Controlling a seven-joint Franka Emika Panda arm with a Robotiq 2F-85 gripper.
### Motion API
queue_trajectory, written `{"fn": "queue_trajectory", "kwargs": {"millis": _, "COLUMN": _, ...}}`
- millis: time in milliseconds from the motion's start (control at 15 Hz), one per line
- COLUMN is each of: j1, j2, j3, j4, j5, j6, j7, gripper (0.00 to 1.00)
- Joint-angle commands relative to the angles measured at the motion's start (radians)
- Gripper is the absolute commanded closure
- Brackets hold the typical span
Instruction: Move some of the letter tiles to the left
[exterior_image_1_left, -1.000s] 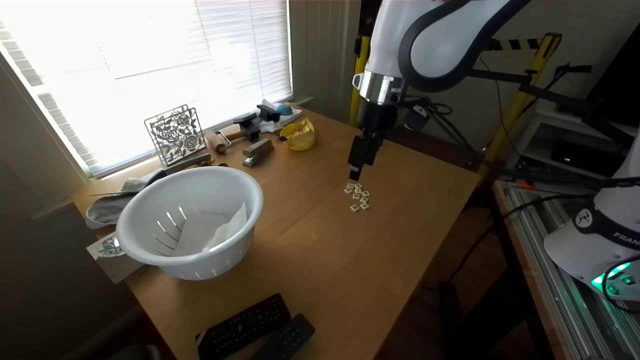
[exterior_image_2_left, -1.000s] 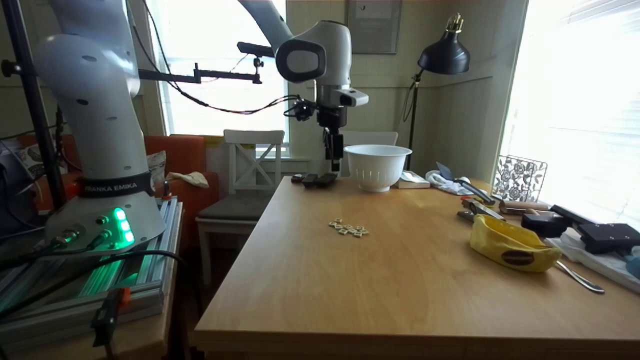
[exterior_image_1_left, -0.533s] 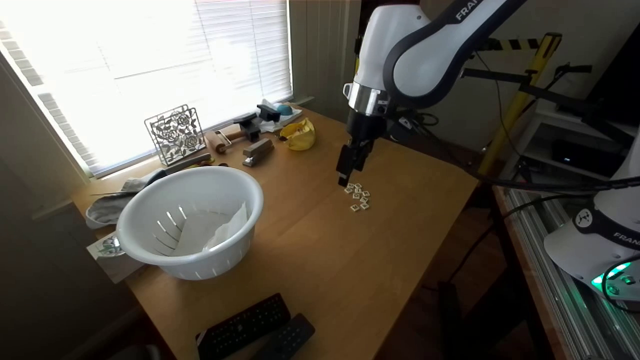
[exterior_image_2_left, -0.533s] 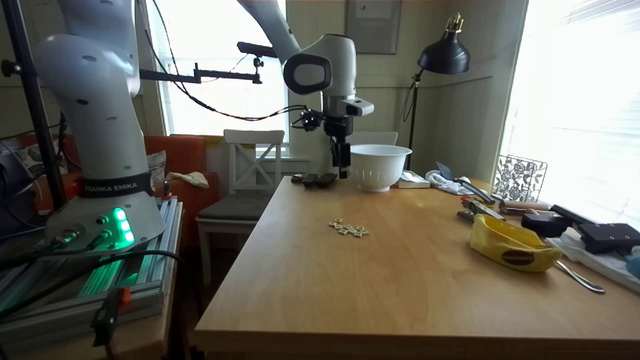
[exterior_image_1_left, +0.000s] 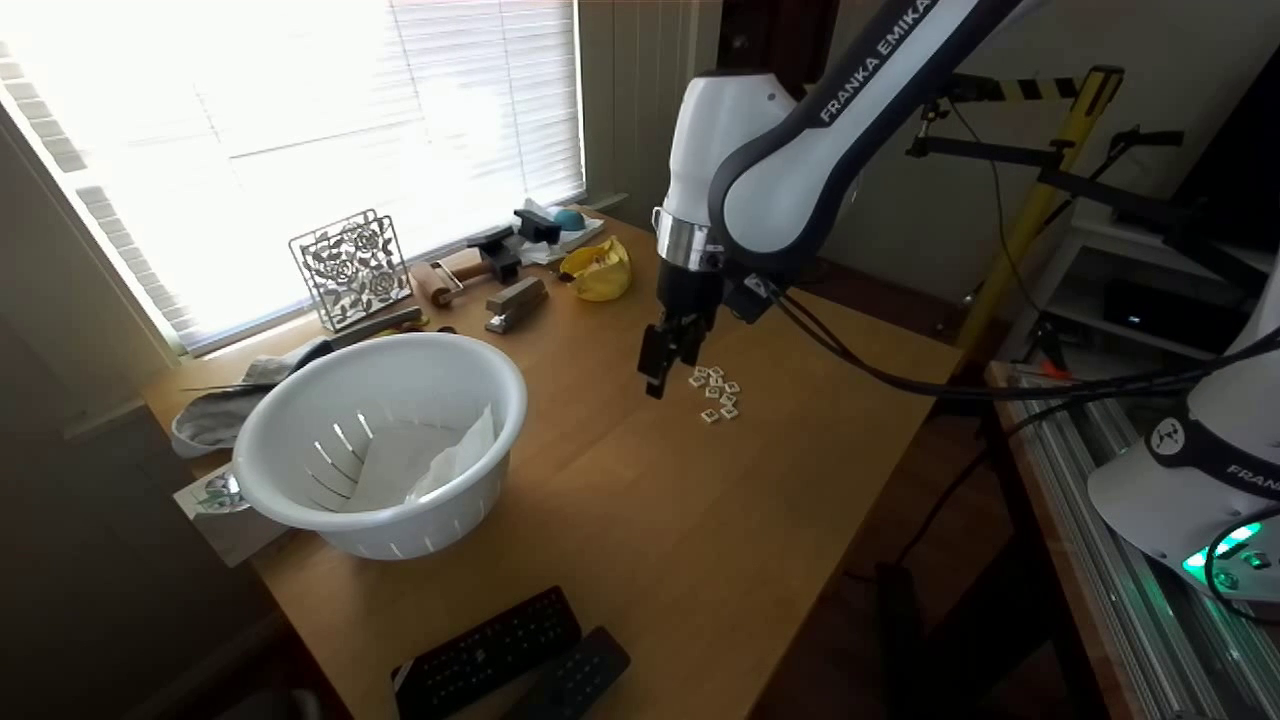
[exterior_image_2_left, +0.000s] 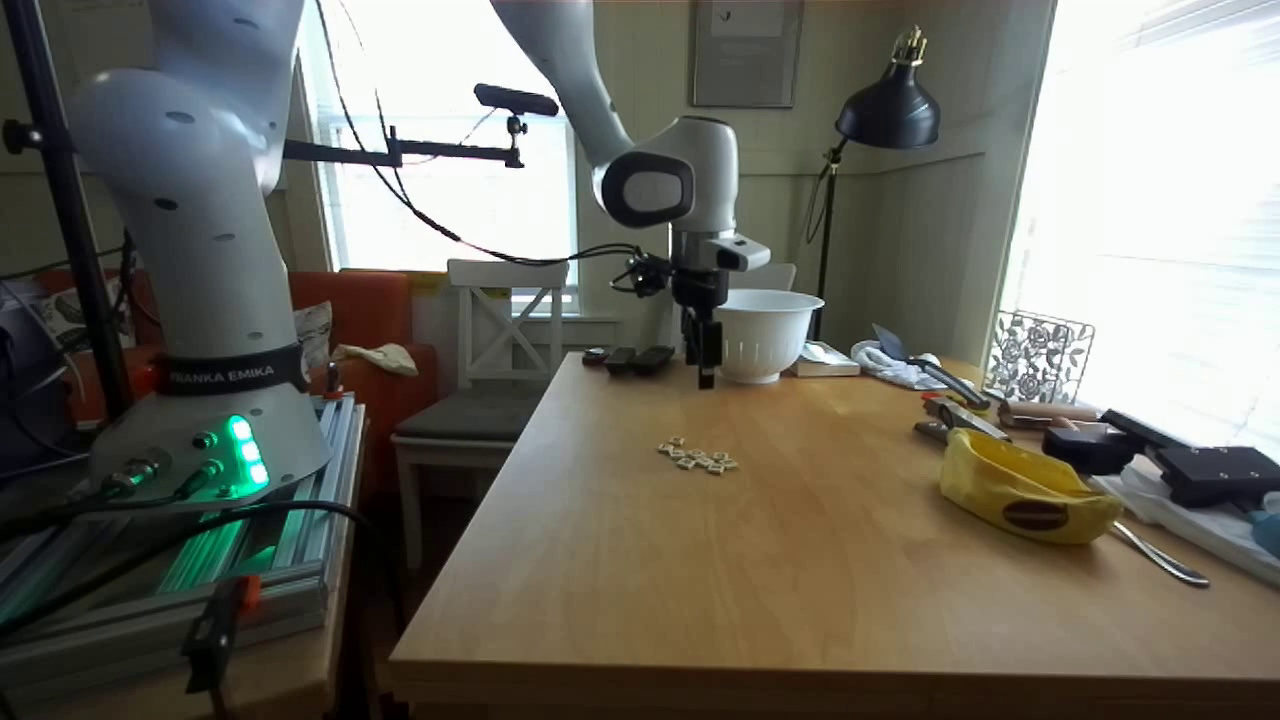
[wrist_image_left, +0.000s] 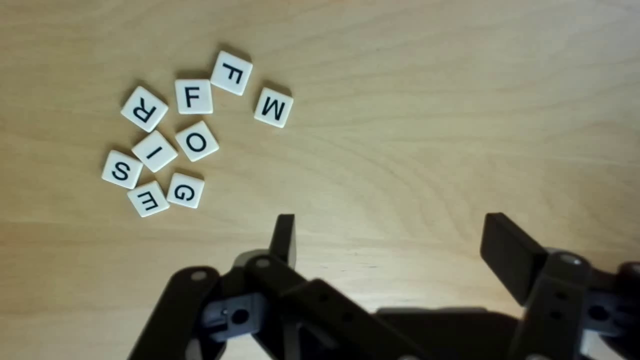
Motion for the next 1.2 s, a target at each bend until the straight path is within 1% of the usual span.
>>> {"fn": "queue_trajectory", "kwargs": {"millis": 0, "j1": 0.013, "j2": 0.079, "j3": -0.023, "j4": 0.073, "j5": -0.048, "j6": 0.003, "j7": 0.076, "gripper": 0.35}}
{"fn": "queue_trajectory", "kwargs": {"millis": 200, "j1": 0.005, "j2": 0.105, "j3": -0.035, "j4": 0.093, "j5": -0.052, "j6": -0.017, "j7": 0.09, "gripper": 0.58}}
{"fn": "queue_trajectory", "kwargs": {"millis": 333, "j1": 0.002, "j2": 0.111, "j3": -0.045, "j4": 0.09, "j5": -0.055, "j6": -0.021, "j7": 0.094, "gripper": 0.71}}
{"fn": "queue_trajectory", "kwargs": {"millis": 533, "j1": -0.004, "j2": 0.109, "j3": -0.061, "j4": 0.076, "j5": -0.064, "j6": -0.017, "j7": 0.089, "gripper": 0.93}}
{"fn": "queue_trajectory", "kwargs": {"millis": 600, "j1": -0.006, "j2": 0.109, "j3": -0.068, "j4": 0.074, "j5": -0.067, "j6": -0.017, "j7": 0.09, "gripper": 0.98}}
{"fn": "queue_trajectory", "kwargs": {"millis": 733, "j1": -0.015, "j2": 0.1, "j3": -0.077, "j4": 0.065, "j5": -0.068, "j6": -0.023, "j7": 0.081, "gripper": 1.0}}
{"fn": "queue_trajectory", "kwargs": {"millis": 1133, "j1": -0.025, "j2": 0.102, "j3": -0.113, "j4": 0.06, "j5": -0.094, "j6": -0.038, "j7": 0.085, "gripper": 1.0}}
